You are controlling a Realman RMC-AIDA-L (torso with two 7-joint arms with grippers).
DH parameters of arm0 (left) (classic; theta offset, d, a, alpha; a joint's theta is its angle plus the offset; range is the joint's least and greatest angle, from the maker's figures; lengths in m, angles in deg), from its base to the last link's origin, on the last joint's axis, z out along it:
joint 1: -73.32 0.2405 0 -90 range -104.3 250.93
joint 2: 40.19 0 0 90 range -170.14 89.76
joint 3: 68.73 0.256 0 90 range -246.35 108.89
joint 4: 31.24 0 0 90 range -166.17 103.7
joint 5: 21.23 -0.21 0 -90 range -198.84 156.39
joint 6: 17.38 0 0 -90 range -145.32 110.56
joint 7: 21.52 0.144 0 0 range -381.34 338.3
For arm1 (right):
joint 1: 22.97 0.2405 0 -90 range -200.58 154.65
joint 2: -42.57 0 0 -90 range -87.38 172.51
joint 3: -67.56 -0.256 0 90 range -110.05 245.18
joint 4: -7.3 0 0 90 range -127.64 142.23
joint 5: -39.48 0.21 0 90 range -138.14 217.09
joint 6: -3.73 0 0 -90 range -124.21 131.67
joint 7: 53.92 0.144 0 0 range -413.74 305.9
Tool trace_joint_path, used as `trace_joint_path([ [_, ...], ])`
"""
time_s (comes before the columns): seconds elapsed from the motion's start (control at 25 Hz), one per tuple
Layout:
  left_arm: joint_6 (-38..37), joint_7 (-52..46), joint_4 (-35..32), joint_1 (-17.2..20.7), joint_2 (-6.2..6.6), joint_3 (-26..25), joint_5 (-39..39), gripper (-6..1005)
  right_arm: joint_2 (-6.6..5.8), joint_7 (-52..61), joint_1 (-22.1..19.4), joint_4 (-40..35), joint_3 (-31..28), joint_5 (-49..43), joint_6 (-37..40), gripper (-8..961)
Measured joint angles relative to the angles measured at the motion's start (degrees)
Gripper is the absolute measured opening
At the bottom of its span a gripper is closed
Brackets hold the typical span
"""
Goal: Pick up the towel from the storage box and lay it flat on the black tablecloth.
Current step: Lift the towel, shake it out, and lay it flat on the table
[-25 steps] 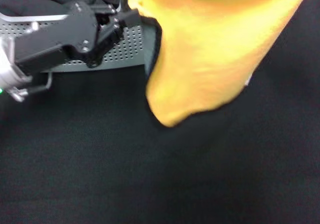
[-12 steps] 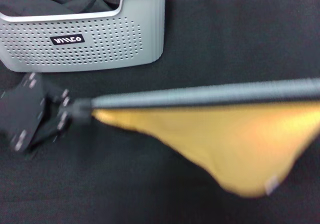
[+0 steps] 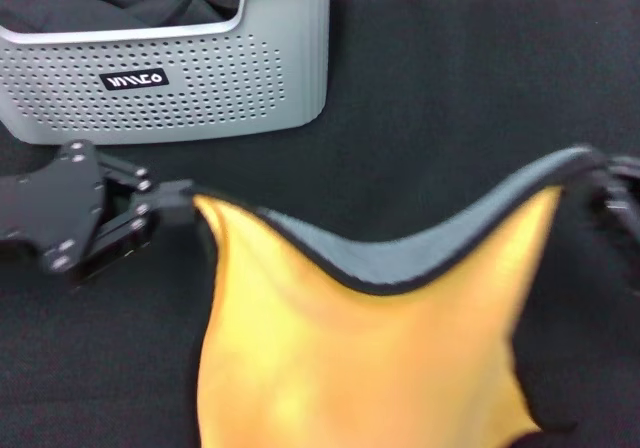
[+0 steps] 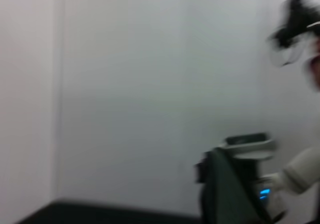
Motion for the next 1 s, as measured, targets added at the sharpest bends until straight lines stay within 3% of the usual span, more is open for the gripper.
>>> trace_joint_path([
  [0.16, 9.6, -1.2, 2.8, -2.4, -2.36, -9.4, -11.0, 7, 0.18, 0.1, 1.9, 0.6, 2.7, 1.3, -5.5, 124],
  [0.28, 16.0, -3.5, 2.4, -2.7, -2.88, -12.0, -12.9, 7, 0.21, 0.0, 2.8, 0.6, 3.6, 3.8, -10.8, 126],
  [0.6, 26.6, -9.0, 1.7, -5.0, -2.58, -12.4, -16.3, 7, -0.21, 3.4, 7.4, 2.6, 2.7, 5.5, -22.1, 132],
  [0.76, 29.9, -9.8, 1.9, -7.0, -3.79, -12.3, -20.0, 7, -0.33, 5.3, 11.9, 7.3, 2.9, 5.2, -23.7, 135],
  [1.0, 36.5, -9.9, 2.1, -8.7, -6.78, -12.3, -23.3, 8, -0.01, 5.7, 15.6, 11.5, 3.0, 5.2, -27.6, 139],
])
